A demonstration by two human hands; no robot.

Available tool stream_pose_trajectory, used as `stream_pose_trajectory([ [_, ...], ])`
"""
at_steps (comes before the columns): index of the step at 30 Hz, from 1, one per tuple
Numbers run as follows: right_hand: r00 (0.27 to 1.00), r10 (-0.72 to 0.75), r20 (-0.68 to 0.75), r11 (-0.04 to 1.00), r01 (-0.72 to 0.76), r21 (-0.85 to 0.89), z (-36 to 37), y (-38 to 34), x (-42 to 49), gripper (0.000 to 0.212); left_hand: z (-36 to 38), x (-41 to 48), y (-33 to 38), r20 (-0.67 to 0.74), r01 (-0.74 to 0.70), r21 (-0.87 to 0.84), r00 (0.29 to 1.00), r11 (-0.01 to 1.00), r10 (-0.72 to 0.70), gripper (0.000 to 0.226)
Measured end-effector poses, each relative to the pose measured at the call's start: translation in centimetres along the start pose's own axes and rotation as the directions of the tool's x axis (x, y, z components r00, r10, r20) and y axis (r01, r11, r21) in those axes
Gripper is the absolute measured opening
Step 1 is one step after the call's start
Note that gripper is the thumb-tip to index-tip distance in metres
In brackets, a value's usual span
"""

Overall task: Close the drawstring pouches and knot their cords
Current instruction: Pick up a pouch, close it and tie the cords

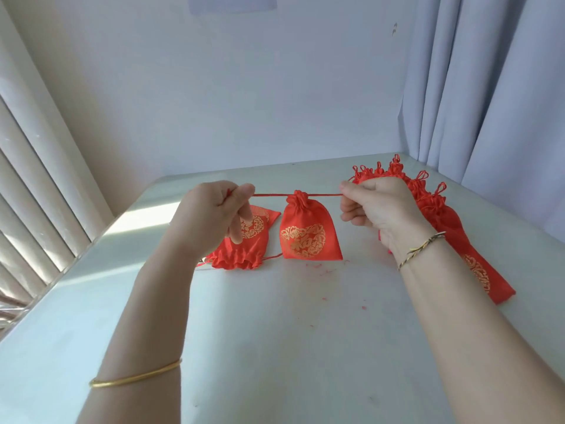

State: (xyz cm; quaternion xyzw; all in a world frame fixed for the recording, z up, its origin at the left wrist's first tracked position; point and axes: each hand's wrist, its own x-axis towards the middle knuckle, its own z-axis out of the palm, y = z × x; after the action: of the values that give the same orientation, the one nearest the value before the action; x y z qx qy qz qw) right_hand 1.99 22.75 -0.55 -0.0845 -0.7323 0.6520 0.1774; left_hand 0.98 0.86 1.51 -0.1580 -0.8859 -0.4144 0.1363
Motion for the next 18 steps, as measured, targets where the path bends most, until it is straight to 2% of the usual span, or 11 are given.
stream_pose_trajectory([
  [2,1.000,-0.008,-0.019,0.998,0.007,-0.059,0.1,0.6,0.0,0.033,0.2,0.0,0.3,-0.024,-0.002,-0.101,1.000,0.995,-0.001,0.042],
  [4,1.000,0.003,-0.004,0.996,-0.003,-0.092,0.3,0.9,0.1,0.034,0.8,-0.1,1.0,-0.024,-0.004,-0.323,1.000,0.946,-0.004,0.039],
  [5,1.000,0.020,0.010,0.995,-0.019,-0.099,0.4,1.0,0.0,0.033,1.2,-0.1,1.4,-0.005,-0.008,-0.454,1.000,0.891,0.007,0.036],
  [7,0.999,0.044,0.031,0.995,-0.041,-0.087,0.6,0.7,0.0,0.031,1.9,-0.1,2.1,0.049,0.007,-0.710,0.998,0.704,0.040,0.035],
  [9,0.998,0.028,0.050,0.998,-0.024,-0.065,0.8,0.0,-0.2,0.032,2.2,-0.2,2.8,0.116,0.074,-0.829,0.992,0.554,0.041,0.035],
  [10,0.998,0.016,0.062,0.999,-0.013,-0.044,1.0,-0.4,-0.4,0.032,2.3,-0.3,3.0,0.151,0.110,-0.828,0.988,0.550,0.031,0.032],
  [13,0.992,0.009,0.123,0.996,-0.021,0.092,1.2,-2.0,-1.1,0.033,2.6,-0.5,3.0,0.196,0.153,-0.717,0.980,0.679,-0.014,0.014],
  [18,0.973,-0.097,0.210,0.987,0.068,0.145,2.1,-3.7,-2.3,0.031,2.5,-0.7,3.1,0.217,0.110,-0.511,0.976,0.853,0.004,0.003],
])
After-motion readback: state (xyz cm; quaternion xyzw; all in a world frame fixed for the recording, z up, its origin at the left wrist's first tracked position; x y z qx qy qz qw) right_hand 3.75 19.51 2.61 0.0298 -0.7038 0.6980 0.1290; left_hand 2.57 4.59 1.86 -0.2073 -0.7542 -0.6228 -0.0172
